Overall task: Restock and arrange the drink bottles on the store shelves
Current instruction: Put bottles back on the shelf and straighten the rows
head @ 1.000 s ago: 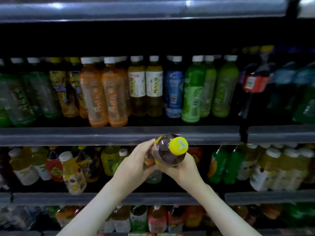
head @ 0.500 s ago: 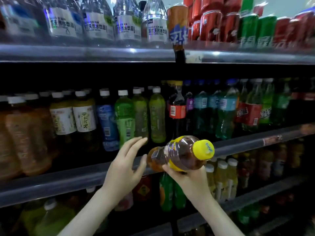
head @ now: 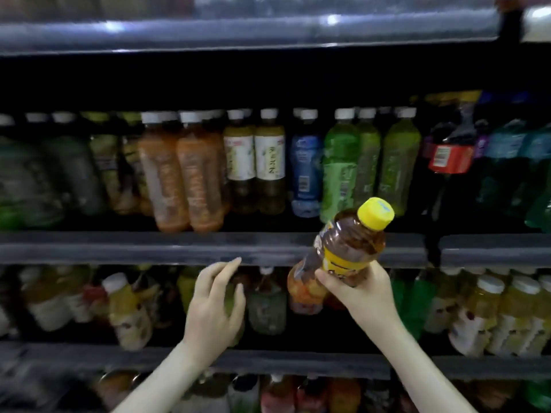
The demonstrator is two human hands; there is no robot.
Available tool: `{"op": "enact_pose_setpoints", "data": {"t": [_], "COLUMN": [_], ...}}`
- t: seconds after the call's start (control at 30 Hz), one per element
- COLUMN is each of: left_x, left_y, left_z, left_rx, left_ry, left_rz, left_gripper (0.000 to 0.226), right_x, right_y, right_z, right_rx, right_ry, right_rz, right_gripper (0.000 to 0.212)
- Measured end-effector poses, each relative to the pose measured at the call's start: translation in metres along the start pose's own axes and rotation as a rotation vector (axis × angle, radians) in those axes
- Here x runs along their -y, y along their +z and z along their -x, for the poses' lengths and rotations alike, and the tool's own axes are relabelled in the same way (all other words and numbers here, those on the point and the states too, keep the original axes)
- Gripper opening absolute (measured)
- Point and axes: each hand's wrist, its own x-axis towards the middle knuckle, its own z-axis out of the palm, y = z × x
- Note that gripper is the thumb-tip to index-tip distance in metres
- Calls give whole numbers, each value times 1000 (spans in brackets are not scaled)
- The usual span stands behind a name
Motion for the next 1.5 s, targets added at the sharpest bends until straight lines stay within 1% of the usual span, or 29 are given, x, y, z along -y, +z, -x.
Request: {"op": "enact_pose_setpoints", "data": {"t": [0.1,0.17,0.23,0.3,0.37,0.43,0.5,0.53,0.6,0.67,0.73,0.8,0.93,1.0,1.03,1.13,1.2,1.33,1.43,1.5], "left_x": [59,95,127,159,189,215,237,243,251,256,259,261,247,231,223,202,184,126,73,32], "left_y": [-37,-57,-73,-83,-92,-96,-97,-97,-96,-94,-92,-88,-89,-93,-96,-111,-120,-131,-125,-115], "left_z": [44,69,87,98,96,88,83,81,80,78,72,70,75,83,86,81,69,39,30,33], "left_rx": [14,52,115,183,240,287,352,377,379,340,329,376,448,469,456,361,325,369,424,454], "left_ry": [-41,-107,-239,-377,-471,-556,-640,-691,-757,-818,-880,-888,-830,-783,-777,-781,-729,-609,-597,-638], "left_rz": [-176,-286,-399,-466,-459,-382,-227,-137,2,79,60,8,112,126,122,188,224,316,418,508], "left_gripper": [37,38,47,64,73,83,94,94,92,79,58,48,47,43,42,51,55,51,43,38], "right_x": [-8,-14,-19,-23,-25,-26,-27,-28,-29,-29,-27,-26,-22,-18,-16,-9,-5,3,12,19], "right_y": [47,79,109,137,162,185,205,214,231,245,257,268,276,270,267,250,236,200,162,129], "right_z": [8,15,23,32,38,43,47,49,52,55,59,62,70,74,75,84,91,106,123,140], "right_rx": [97,160,203,230,266,295,293,295,294,283,269,245,208,198,197,161,118,43,-25,-65], "right_ry": [39,64,84,112,136,153,191,209,227,246,267,266,259,261,254,256,268,267,279,287], "right_rz": [2,12,41,56,72,92,80,72,76,81,83,102,138,157,171,198,208,240,234,241], "right_gripper": [39,41,43,44,46,49,52,53,56,55,54,53,52,53,53,50,49,47,47,48]}}
